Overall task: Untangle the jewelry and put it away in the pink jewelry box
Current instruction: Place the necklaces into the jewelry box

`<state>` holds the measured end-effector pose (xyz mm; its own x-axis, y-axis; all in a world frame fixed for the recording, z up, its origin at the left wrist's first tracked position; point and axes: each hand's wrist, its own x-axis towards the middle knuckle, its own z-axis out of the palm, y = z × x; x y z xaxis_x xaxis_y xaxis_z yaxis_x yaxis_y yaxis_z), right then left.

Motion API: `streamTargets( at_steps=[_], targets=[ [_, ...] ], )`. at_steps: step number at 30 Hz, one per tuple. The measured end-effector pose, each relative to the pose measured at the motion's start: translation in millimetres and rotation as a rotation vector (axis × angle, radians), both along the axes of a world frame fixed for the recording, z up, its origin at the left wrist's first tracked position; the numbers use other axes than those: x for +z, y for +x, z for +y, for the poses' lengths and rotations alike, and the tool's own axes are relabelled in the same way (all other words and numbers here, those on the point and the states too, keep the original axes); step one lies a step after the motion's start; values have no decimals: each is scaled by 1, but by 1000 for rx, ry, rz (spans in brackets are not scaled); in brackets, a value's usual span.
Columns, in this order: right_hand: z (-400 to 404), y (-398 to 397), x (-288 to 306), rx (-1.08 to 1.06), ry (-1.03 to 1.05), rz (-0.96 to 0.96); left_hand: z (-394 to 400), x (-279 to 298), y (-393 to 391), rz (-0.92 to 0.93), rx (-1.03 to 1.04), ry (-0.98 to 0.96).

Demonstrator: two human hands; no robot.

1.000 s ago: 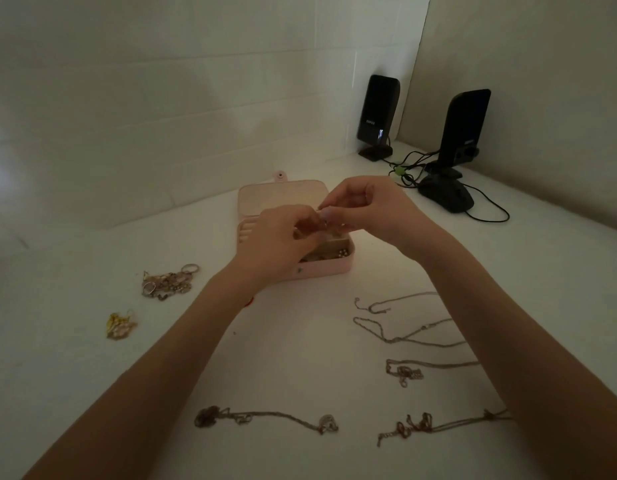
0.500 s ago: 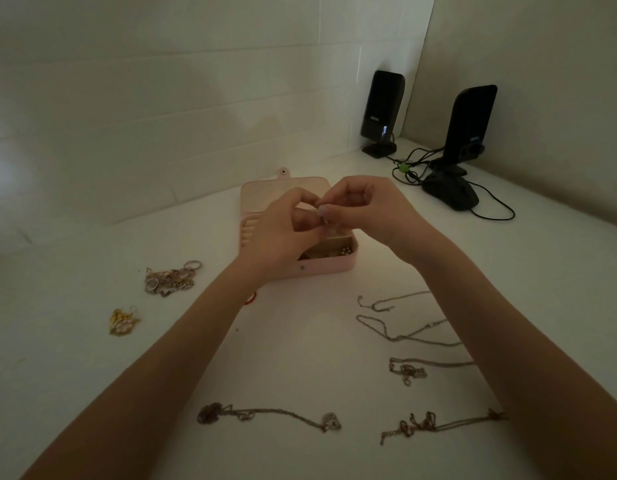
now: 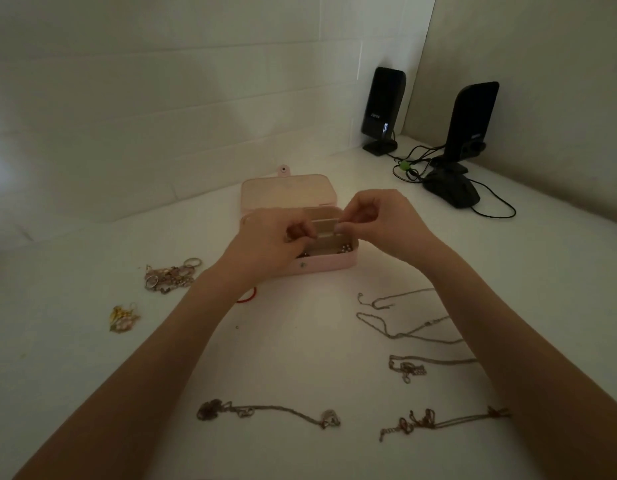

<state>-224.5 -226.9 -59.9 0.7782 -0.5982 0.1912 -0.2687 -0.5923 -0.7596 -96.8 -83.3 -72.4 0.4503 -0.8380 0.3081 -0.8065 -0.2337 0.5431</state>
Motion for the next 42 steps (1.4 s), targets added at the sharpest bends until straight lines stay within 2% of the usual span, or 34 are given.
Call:
streamTargets(
  at_steps=[4, 8, 11, 14, 16, 19, 21, 25, 30, 33, 42],
  targets=[
    [3, -2, -2, 5, -149, 117, -1, -2, -3, -149, -37, 36],
    [6, -2, -6, -35, -211, 199, -2, 4, -6, -131, -50, 95],
    [8, 3, -8, -66, -226, 191, -3, 6, -7, -156, -52, 143],
    [8, 3, -8, -64, -155, 173, -4, 4, -6, -177, -63, 151],
    [7, 0, -5, -51, -85, 188, -2, 1, -8, -146, -56, 80],
    [3, -13, 5, -30, 11, 228, 1, 4, -20, -155, -58, -135],
    [0, -27, 11, -20, 59, 252, 0, 8, -34, -199, -212, -240],
    [-9, -60, 15, -23, 86, 339, -9, 1, -57, -115, -441, -107],
    [-32, -98, 12, -138, 23, 510, -15, -12, -69, -104, -558, 95],
    [-37, -112, 5, -160, 60, 629, -15, -16, -69, -123, -567, 131],
    [-33, -115, -8, -231, -12, 520, -13, -21, -63, -144, -484, 129]
  ],
)
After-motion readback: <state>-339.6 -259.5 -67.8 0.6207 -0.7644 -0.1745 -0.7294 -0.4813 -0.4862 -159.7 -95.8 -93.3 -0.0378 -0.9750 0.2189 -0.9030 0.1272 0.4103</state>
